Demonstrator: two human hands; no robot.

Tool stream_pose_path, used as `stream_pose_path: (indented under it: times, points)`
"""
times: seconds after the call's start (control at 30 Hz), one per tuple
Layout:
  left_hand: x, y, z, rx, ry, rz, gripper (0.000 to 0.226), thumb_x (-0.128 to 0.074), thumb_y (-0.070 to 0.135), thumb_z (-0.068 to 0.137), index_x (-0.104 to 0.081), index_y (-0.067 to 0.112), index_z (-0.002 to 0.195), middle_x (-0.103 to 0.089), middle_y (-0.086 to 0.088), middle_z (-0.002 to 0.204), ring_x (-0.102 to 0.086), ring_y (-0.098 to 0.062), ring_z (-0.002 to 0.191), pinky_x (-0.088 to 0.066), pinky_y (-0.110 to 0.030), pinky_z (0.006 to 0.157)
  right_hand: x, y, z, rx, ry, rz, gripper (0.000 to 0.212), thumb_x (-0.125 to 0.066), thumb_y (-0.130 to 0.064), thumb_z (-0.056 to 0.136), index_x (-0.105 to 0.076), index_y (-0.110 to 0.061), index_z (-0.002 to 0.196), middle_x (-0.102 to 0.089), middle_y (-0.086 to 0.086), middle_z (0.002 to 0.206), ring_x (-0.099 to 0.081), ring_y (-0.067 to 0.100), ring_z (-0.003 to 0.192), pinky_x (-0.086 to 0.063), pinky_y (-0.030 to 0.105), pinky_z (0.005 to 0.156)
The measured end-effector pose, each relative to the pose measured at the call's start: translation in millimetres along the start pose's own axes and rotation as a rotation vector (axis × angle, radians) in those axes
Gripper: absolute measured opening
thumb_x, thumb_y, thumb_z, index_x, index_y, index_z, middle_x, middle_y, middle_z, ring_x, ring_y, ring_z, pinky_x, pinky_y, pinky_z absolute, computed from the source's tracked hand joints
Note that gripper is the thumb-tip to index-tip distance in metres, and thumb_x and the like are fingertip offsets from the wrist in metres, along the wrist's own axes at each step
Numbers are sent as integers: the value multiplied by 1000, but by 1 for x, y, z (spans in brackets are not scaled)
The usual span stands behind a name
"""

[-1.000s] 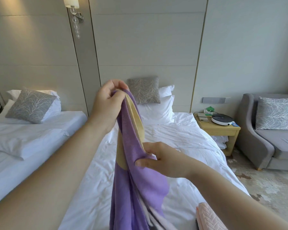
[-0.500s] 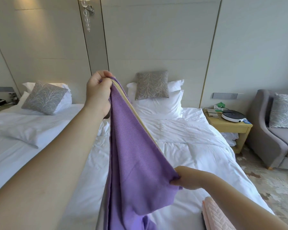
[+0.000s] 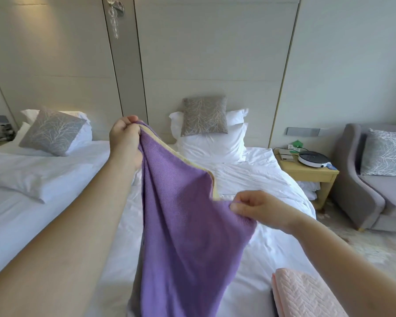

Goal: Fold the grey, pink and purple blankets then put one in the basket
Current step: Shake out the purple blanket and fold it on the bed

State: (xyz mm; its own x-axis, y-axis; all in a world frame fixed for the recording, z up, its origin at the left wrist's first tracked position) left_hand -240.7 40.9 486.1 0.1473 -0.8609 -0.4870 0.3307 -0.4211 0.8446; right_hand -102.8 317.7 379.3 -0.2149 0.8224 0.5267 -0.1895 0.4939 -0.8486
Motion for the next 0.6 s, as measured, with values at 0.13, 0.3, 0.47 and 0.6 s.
stream_pose_path:
  times: [0.13, 0.3, 0.47, 0.6]
  points:
    - [18, 9, 11, -3, 87, -63, 40, -25, -15, 78, -50, 16, 78, -51, -5, 71, -48, -15, 57, -41, -22, 52, -32, 41, -7, -160, -362, -890, 40, -41, -55, 95, -60, -20, 93, -51, -6, 75, -48, 14, 76, -35, 27, 79]
    - [44, 0, 13, -7, 115, 47, 41, -27, -15, 75, -52, 17, 77, -53, -2, 70, -48, -11, 53, -39, -22, 54, -14, 95, -26, -358, -298, -1036, 44, -35, -62, 92, -49, -34, 123, -53, -5, 81, -53, 19, 87, -29, 35, 97]
    - [68, -19, 13, 24, 158, 127, 41, -29, -15, 76, -54, 18, 76, -53, 0, 76, -48, -12, 62, -41, -20, 57, 32, 98, -25, -334, -8, -1316, 23, -43, -45, 95, -60, -31, 102, -61, -2, 107, -53, 21, 107, -29, 33, 84]
    - [88, -25, 17, 31, 197, 184, 40, -33, -12, 77, -56, 21, 75, -55, 1, 74, -51, -10, 60, -44, -19, 54, 78, 83, -34, -341, 445, -970, 17, -51, -33, 94, -66, -33, 104, -60, -5, 113, -48, 23, 115, -30, 34, 84]
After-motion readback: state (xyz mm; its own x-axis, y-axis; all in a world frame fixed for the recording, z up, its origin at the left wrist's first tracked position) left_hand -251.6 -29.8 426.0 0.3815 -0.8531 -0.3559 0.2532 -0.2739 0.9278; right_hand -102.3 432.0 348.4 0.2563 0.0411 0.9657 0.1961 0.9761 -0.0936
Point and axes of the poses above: each hand's wrist, its own z-axis towards the middle knuckle, its own x-axis out of the back of the hand, y = z × x, the point moved 8 cm from there along z, towards the middle knuckle
